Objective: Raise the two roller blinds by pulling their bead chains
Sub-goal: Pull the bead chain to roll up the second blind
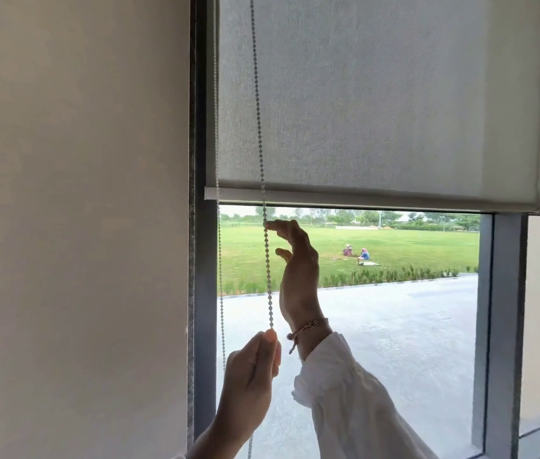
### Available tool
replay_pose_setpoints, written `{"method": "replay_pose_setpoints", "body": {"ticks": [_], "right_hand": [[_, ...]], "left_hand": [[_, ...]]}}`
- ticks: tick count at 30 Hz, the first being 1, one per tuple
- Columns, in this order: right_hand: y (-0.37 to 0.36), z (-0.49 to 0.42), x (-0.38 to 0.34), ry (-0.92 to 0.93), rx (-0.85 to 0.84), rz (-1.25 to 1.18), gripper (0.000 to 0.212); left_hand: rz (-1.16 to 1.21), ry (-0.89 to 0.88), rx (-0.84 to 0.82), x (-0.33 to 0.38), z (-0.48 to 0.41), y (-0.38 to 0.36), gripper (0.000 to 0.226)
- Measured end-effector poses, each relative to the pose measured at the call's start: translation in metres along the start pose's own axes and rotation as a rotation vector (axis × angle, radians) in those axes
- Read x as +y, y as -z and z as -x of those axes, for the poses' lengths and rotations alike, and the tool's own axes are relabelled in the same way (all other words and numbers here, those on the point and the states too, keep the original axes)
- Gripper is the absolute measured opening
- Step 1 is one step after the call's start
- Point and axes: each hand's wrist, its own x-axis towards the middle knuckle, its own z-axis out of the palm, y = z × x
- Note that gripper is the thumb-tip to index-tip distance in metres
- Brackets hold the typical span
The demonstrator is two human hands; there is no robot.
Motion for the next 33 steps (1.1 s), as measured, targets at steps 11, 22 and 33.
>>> {"method": "replay_pose_setpoints", "body": {"ticks": [11,22,33], "right_hand": [[-0.046,-0.004,0.064,-0.417,-0.149,0.172,0.062],[-0.062,-0.005,0.057,-0.231,-0.066,-0.026,0.022],[-0.036,0.022,0.043,0.257,0.228,0.223,0.034]], "left_hand": [[-0.332,-0.280,-0.022,0.018,0.009,0.048,0.036],[-0.286,-0.024,0.324,0.005,0.008,0.066,0.035],[-0.349,0.066,0.425,0.002,-0.007,0.046,0.021]]}}
